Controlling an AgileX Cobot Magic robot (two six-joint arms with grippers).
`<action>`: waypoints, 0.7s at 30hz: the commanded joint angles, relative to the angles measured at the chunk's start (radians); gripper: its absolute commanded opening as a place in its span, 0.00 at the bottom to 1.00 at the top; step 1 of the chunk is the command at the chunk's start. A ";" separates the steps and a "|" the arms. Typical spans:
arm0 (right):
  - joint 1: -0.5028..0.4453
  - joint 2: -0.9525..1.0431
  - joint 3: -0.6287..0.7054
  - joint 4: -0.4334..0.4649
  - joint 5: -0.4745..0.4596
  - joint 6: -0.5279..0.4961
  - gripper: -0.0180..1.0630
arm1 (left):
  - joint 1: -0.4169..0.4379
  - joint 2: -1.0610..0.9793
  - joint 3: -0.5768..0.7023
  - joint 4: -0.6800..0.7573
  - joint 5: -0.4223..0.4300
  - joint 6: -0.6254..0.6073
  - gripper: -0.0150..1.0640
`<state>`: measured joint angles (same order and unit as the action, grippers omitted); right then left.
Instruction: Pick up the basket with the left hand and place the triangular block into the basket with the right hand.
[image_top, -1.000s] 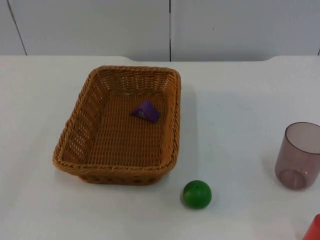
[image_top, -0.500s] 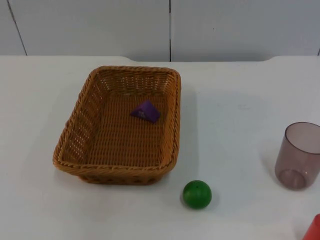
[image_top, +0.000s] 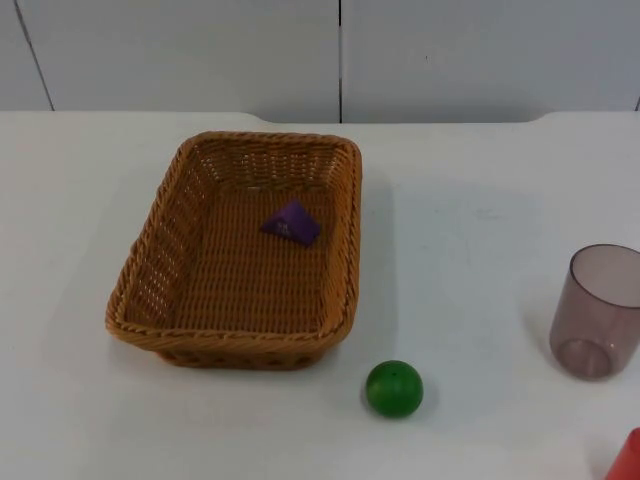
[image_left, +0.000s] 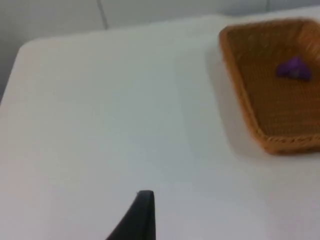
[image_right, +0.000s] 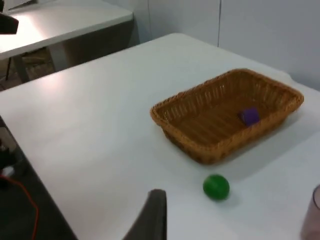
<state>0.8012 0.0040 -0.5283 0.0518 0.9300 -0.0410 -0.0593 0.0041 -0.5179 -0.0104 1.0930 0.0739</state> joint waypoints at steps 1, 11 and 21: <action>0.001 -0.004 -0.026 -0.025 0.096 0.005 0.78 | 0.001 -0.004 0.008 0.016 -0.005 -0.020 0.99; 0.001 -0.004 0.013 -0.085 0.150 0.049 0.78 | 0.001 -0.004 0.024 0.018 -0.019 -0.053 0.99; 0.001 -0.004 0.013 -0.076 0.150 0.033 0.85 | 0.001 -0.004 0.024 0.016 -0.018 -0.056 0.99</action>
<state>0.8012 0.0040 -0.5175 -0.0258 1.0827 0.0000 -0.0593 0.0041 -0.4993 0.0000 1.0868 0.0280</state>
